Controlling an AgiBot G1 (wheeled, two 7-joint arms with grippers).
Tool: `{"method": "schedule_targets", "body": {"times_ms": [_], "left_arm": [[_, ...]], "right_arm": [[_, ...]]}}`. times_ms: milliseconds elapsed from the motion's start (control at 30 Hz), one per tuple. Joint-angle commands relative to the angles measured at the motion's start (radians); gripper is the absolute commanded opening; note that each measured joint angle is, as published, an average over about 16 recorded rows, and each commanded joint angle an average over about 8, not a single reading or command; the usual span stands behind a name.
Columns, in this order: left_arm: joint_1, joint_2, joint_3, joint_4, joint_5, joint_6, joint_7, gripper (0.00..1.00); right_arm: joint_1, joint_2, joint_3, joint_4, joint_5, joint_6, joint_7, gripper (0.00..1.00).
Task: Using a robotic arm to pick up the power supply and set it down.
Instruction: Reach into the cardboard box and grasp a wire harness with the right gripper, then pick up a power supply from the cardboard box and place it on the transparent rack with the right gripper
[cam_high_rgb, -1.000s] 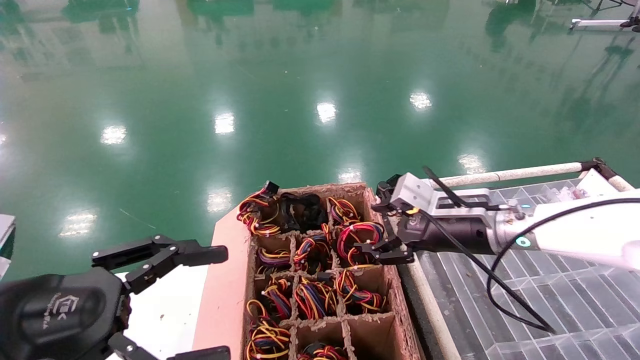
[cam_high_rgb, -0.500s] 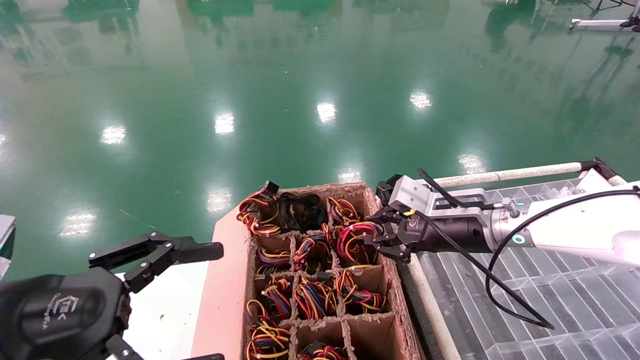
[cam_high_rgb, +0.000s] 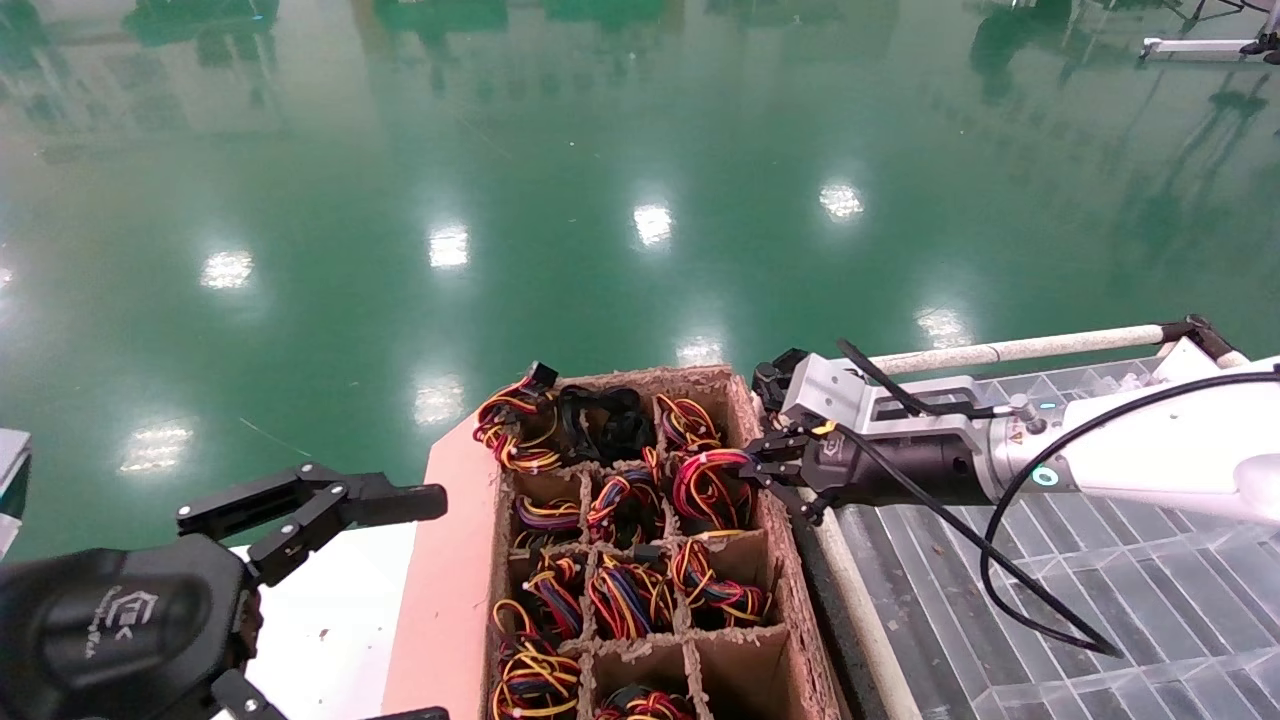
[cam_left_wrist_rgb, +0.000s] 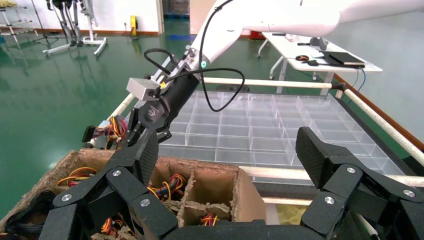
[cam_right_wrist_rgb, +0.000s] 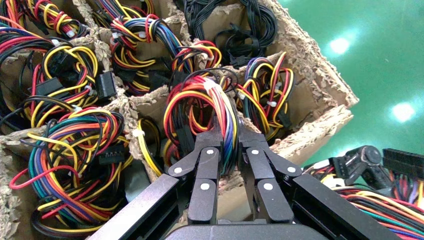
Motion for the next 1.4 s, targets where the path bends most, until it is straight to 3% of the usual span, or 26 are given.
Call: {"method": "schedule_targets", "body": {"times_ms": [33, 433, 833, 1400], "left_arm": [[0.000, 0.000, 0.000, 0.000, 0.000, 0.000, 0.000, 1.00], [0.000, 0.000, 0.000, 0.000, 0.000, 0.000, 0.000, 1.00], [0.000, 0.000, 0.000, 0.000, 0.000, 0.000, 0.000, 1.00], [0.000, 0.000, 0.000, 0.000, 0.000, 0.000, 0.000, 1.00]], "right_arm": [[0.003, 0.003, 0.001, 0.002, 0.001, -0.005, 0.002, 0.00], [0.019, 0.082, 0.091, 0.101, 0.142, -0.086, 0.007, 0.00], [0.117, 0.176, 0.178, 0.218, 0.256, -0.143, 0.052, 0.00], [0.225, 0.329, 0.188, 0.319, 0.204, -0.139, 0.117, 0.00]]}}
